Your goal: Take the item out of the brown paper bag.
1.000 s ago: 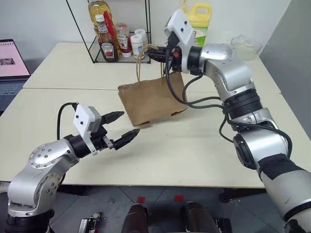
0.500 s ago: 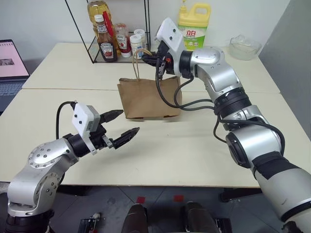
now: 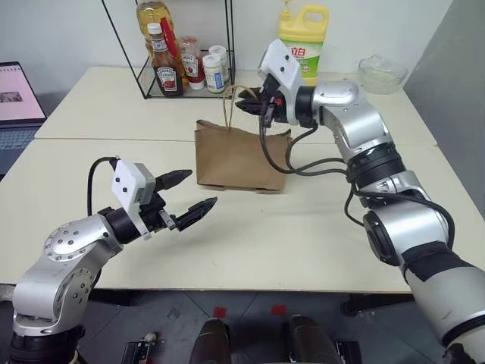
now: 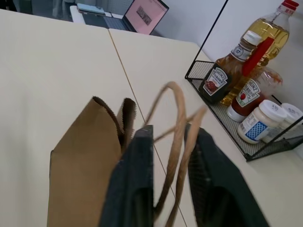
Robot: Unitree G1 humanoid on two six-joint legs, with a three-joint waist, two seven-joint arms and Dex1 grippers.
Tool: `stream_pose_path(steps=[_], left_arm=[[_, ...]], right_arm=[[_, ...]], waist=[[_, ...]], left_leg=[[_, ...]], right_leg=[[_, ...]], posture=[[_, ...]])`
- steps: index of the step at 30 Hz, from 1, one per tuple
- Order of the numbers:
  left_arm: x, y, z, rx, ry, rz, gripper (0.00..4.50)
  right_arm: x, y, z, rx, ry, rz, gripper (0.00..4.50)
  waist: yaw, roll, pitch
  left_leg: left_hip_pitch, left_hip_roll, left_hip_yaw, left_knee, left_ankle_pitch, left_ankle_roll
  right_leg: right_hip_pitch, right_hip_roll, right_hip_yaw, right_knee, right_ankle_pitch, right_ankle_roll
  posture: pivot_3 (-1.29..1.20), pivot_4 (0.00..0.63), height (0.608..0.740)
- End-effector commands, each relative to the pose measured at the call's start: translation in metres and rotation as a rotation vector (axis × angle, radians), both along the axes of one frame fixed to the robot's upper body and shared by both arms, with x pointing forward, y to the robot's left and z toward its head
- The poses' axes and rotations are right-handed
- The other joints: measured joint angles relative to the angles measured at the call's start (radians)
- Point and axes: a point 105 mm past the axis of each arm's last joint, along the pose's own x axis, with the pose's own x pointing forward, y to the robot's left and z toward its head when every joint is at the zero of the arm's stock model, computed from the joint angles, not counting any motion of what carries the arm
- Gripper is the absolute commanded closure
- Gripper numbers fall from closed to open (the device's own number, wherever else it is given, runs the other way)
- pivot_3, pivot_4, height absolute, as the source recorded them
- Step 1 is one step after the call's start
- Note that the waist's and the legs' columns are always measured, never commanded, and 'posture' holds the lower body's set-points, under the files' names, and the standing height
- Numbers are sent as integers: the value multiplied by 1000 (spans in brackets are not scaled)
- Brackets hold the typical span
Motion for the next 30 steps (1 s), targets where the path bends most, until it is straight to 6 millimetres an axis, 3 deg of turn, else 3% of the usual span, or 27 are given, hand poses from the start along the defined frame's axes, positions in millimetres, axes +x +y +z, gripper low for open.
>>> stream_pose_path(steps=[1, 4, 11, 15, 18, 24, 30], left_arm=[[-1, -3, 9, 12, -47, -16, 0], [1, -4, 10, 12, -50, -21, 0], [10, -4, 21, -1, -64, -1, 0], [14, -7, 30, -35, -64, -16, 0], [19, -4, 40, -50, -70, -23, 537], [44, 11, 61, -7, -111, 17, 2378], [99, 27, 95, 49, -243, 142, 4255]], right_arm=[[-10, -4, 11, -18, -46, 30, 2128], [-18, -19, 9, -36, -42, 26, 1102], [-55, -65, -18, -79, 54, -10, 1102], [-88, -88, -40, -32, 143, -46, 1102], [-114, -95, -49, 34, 175, -87, 1075], [-146, -95, -77, 165, 242, -250, 1075], [-157, -84, -85, 218, 260, -299, 1075]], waist=[[0, 0, 0], [3, 0, 0], [11, 0, 0], [12, 0, 0], [11, 0, 0], [7, -1, 0], [12, -2, -1]], left_leg=[[0, 0, 0, 0, 0, 0], [0, 0, 0, 0, 0, 0], [0, 0, 0, 1, 0, 0], [-1, 0, -1, 0, 0, 0], [-1, 0, -1, 1, 0, 0], [2, 0, -1, 0, 0, 0], [2, -1, -1, 1, 0, 0]], right_leg=[[0, 0, 0, 0, 0, 0], [0, 0, 0, 0, 0, 0], [1, 0, 0, 0, 0, 0], [1, 0, -1, -1, 0, 0], [1, 0, -1, 0, 0, 0], [3, 1, 0, 0, 0, 0], [3, 1, -1, -1, 0, 1]], posture=[[0, 150, 740], [0, 150, 740], [0, 150, 740], [0, 150, 740], [0, 150, 740], [0, 150, 740], [0, 150, 740]])
